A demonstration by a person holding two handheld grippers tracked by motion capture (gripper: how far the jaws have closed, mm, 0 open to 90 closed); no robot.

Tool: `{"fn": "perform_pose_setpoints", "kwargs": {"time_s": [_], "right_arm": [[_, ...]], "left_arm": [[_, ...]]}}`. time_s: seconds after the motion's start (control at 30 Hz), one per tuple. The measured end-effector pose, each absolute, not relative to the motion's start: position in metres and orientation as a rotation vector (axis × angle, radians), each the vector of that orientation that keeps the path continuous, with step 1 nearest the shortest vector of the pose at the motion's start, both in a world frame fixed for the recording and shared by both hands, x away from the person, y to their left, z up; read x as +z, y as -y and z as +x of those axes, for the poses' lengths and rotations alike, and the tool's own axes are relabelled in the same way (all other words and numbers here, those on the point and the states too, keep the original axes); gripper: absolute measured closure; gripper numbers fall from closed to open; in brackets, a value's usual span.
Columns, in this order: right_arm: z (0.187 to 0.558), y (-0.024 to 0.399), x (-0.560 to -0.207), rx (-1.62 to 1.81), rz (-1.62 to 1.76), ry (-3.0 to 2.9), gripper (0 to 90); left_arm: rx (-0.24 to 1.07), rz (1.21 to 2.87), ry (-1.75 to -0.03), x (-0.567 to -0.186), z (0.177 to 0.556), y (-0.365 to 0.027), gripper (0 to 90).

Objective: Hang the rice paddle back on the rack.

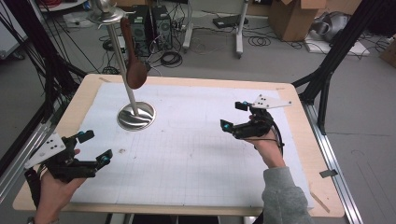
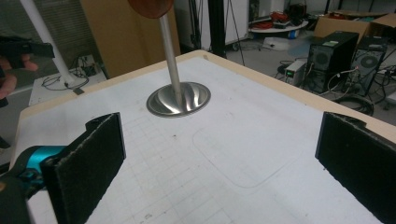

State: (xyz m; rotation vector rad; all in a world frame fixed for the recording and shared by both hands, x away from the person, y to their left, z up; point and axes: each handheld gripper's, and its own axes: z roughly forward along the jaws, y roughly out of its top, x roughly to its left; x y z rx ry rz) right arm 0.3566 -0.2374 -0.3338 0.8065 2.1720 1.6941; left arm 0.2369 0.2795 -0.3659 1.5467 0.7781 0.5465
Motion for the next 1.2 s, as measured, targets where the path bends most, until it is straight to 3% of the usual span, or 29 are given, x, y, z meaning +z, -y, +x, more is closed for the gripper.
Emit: {"fn": "perform_pose_setpoints", "kwargs": {"time_s": [1.2], "right_arm": [[0.33, 0.271, -0.365, 1.662, 0.89, -2.143, 0.3]], "left_arm": [[0.572, 1.536, -0.776, -0.364, 0.236, -0.278, 1.8]]}}
